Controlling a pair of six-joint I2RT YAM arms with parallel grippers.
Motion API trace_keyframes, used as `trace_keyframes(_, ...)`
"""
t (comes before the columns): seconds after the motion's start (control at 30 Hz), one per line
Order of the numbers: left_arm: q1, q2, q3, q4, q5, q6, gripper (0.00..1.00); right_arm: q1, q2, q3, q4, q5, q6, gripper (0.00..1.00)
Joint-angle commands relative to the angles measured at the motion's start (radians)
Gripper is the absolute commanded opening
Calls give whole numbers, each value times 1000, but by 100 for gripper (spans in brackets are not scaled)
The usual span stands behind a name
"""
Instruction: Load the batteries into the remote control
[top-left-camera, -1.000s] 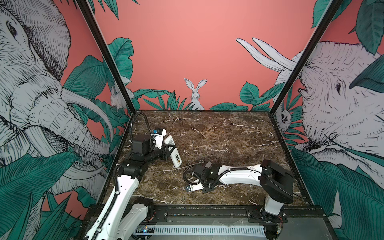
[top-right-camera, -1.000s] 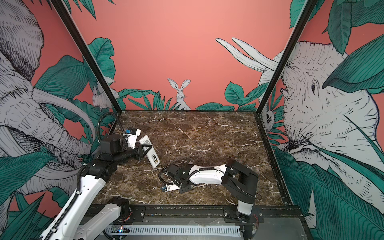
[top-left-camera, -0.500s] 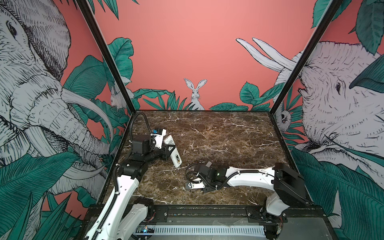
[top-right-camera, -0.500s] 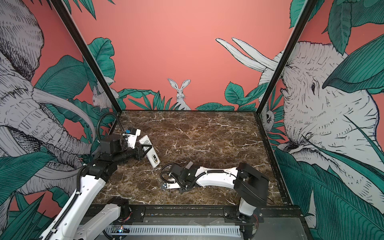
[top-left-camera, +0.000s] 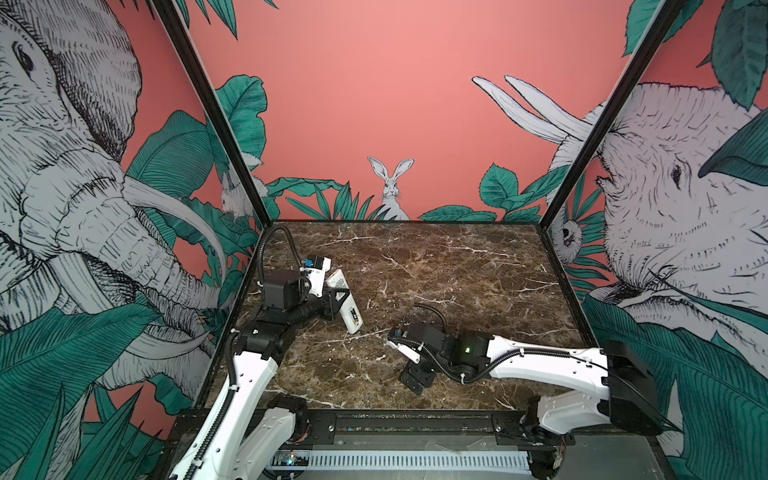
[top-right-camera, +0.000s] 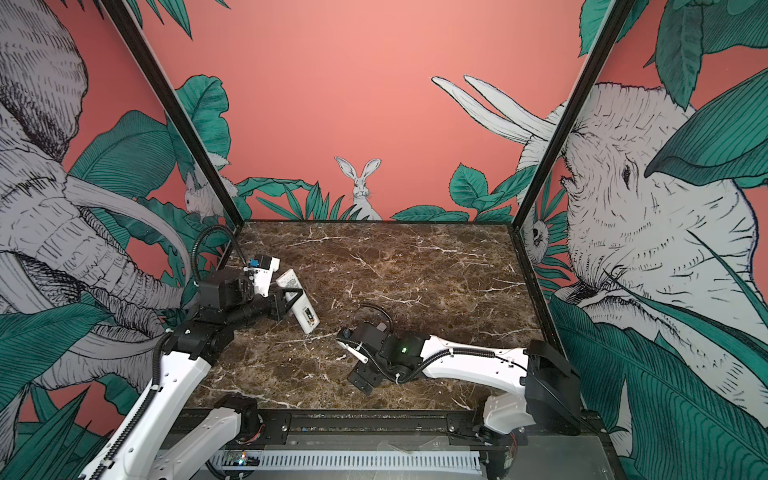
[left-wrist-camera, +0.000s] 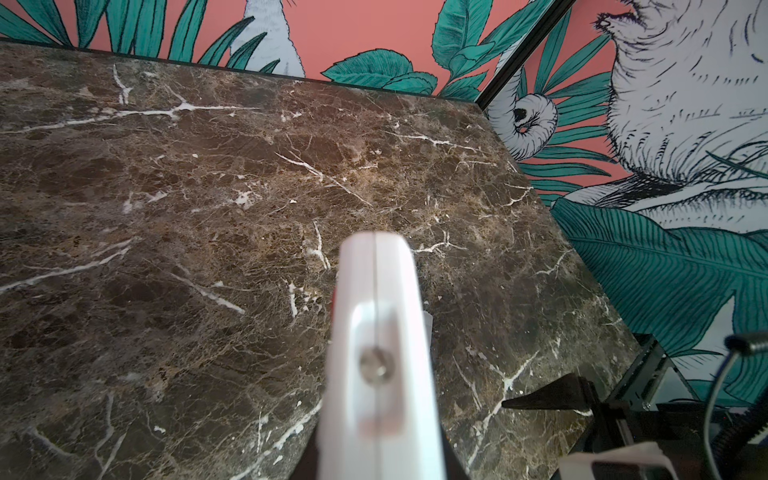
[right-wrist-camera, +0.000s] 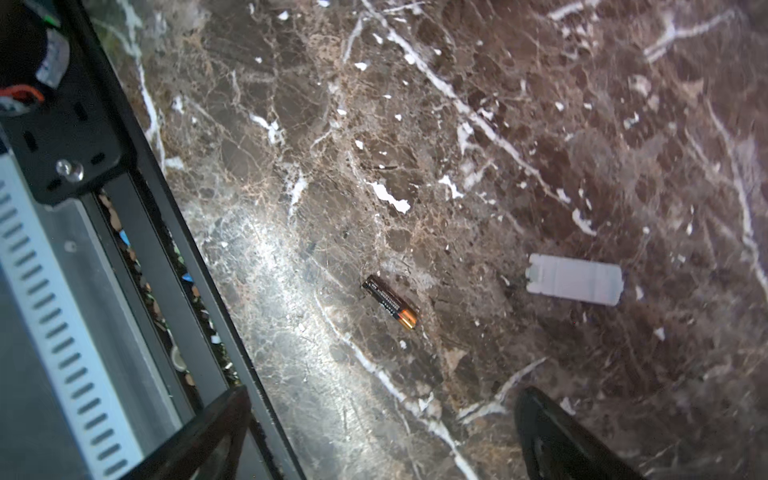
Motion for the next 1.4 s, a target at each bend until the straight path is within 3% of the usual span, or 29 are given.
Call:
trace_keyframes(0.0,8,-23,-9,38,2,-2,0,2,-23,46,20,-31,351,99)
trace_keyframes(0.2,8,-55,-11,34,-7,-2,0,5,91,209,-103,-2,604,99)
trace_keyframes(0.37,8,-74,-6,22,-31,3,0,5,166,254,-168,44,805,99)
trace_keyframes(0.53,-1,-93,-7,23,-42,-4,0,4,309,306,-286,-49,1071,99)
trace_keyframes(0.67,-32,-118,-5,15,-72,3,0,10,375,302,-242,-136,1301,99)
trace_keyframes(0.83,-75,-152,20,-31,-150,37,0,7,403,318,-257,-94,1449,99)
trace_keyframes(1.0,-107,-171,18,-29,-164,35,0,-9,380,196,-117,-128,1634,91)
trace_keyframes(1.37,-128,-196,20,-35,-190,36,0,-55,379,129,-53,-65,1734,81)
